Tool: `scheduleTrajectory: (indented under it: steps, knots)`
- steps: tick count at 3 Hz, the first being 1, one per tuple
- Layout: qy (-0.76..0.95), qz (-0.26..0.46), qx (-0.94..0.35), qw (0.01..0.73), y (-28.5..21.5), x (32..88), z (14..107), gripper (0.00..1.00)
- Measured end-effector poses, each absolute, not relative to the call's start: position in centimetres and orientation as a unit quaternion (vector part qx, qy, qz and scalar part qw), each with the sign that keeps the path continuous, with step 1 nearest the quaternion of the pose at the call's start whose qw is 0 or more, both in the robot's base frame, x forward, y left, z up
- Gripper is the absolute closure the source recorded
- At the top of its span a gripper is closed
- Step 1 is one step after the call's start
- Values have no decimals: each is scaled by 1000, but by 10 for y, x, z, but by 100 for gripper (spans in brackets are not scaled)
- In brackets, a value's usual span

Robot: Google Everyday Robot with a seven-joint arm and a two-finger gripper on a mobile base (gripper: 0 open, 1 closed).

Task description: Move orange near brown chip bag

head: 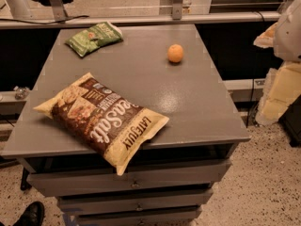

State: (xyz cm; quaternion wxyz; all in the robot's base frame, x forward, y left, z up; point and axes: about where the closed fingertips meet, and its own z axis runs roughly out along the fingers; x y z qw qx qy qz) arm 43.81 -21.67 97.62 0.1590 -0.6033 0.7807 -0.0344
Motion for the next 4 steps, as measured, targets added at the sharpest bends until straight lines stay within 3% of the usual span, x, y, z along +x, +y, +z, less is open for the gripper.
scheduleTrajectory:
  steps: [2,4]
  knots:
    - [776,-32,-605,178,-215,450,976,0]
    - [754,-31,-596,273,-196,539,975,0]
